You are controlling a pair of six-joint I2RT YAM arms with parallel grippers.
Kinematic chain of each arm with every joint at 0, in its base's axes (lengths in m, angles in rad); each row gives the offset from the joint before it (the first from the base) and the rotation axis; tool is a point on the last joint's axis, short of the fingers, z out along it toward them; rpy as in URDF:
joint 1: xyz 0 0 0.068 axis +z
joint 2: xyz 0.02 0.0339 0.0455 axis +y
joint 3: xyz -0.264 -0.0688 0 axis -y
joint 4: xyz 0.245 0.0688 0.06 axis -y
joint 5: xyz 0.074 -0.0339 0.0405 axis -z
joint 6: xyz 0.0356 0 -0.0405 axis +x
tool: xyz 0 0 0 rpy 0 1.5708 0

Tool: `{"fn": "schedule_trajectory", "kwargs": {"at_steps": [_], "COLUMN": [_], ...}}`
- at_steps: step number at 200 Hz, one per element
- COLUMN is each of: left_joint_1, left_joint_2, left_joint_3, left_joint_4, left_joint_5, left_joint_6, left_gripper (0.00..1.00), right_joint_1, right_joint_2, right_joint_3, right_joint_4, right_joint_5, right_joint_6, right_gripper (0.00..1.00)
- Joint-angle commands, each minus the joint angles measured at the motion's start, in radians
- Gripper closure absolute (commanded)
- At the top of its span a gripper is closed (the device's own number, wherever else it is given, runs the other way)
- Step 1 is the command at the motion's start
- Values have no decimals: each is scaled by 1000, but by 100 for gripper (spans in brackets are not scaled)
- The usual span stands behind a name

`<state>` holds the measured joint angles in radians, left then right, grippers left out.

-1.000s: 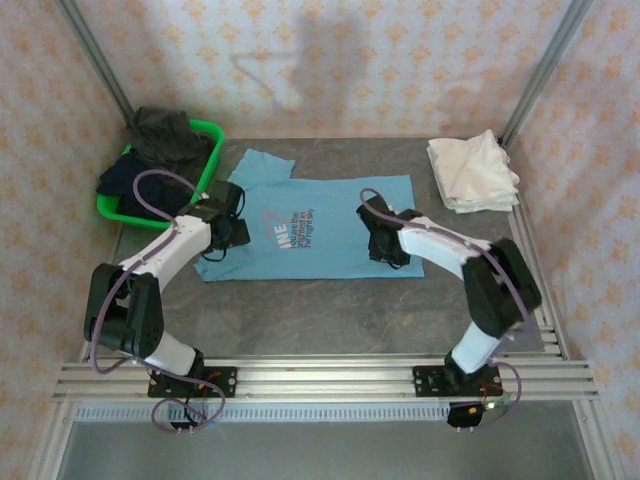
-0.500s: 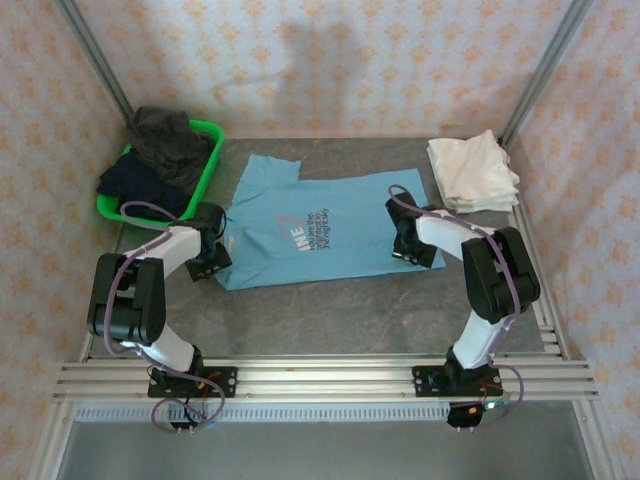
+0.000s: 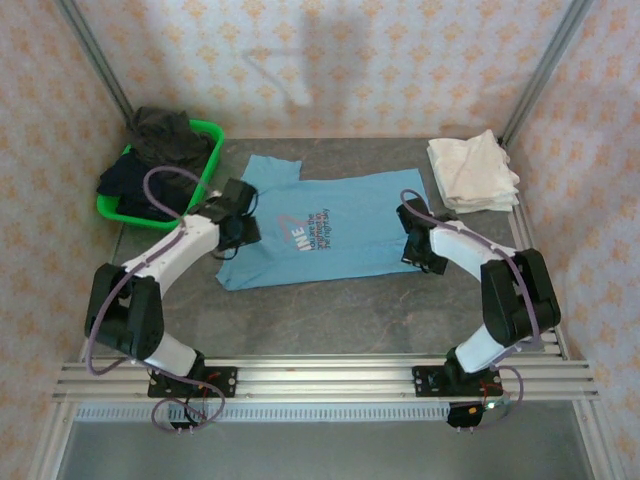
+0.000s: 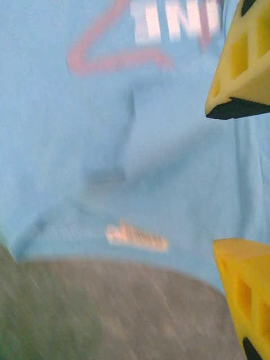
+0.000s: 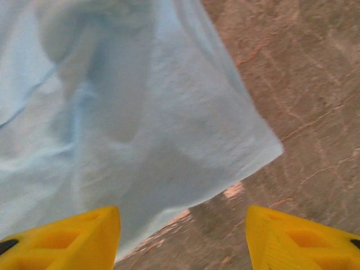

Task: Fold and stack the t-shirts

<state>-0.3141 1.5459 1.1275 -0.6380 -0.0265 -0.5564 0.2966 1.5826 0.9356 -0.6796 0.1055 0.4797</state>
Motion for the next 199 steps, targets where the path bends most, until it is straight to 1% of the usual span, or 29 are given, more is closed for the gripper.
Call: {"fn": "schedule_trajectory", "kwargs": {"at_steps": [1, 19, 32, 73, 87, 106, 131, 136, 143, 147, 158, 168, 199], "left_joint_1": [-55, -71, -79, -84, -89, -95, -104, -104, -106, -107, -109, -112, -114], "left_joint_2": [121, 233, 293, 433, 455, 466, 475, 478, 483, 486, 501, 509, 511], "left_joint_3": [81, 154, 193, 291, 314, 329, 351, 355, 361, 364, 377, 383, 387], "left_joint_4": [-38, -47, -45, -51, -59, -66, -86, -90, -92, -93, -105, -115, -139], "left_joint_5": [-29, -7, -8, -7, -8, -16, -39, -42, -44, -42, -40, -48, -72], "left_joint_6": [-37, -57, -62, -68, -65, -63, -57, -57, -56, -54, -51, -51, -53], "left_gripper": [41, 42, 43, 47, 49, 56, 57, 59, 67, 69, 73, 75, 74], "right_joint_1": [-33, -33, -33, -34, -33, -33, -33, -33, -33, -33, -33, -33, -34], "right_joint_2": [10, -10, -30, -45, -45, -43, -41, -39, -37, -36, -36, -35, -32], "right_joint_3": [-18, -31, -43, -72, -81, -90, -96, -96, -96, -96, -97, -98, -95], "right_joint_4": [13, 39, 51, 61, 67, 72, 79, 80, 81, 82, 83, 82, 77], "right_joint_5": [25, -15, -21, -36, -35, -38, -40, -40, -41, -42, -41, -37, -25], "right_joint_6": [-16, -6, 0, 1, 6, 5, 5, 4, 4, 3, 2, -1, -7], "right_gripper": [41, 41, 41, 41, 41, 41, 41, 41, 41, 41, 42, 41, 41]}}
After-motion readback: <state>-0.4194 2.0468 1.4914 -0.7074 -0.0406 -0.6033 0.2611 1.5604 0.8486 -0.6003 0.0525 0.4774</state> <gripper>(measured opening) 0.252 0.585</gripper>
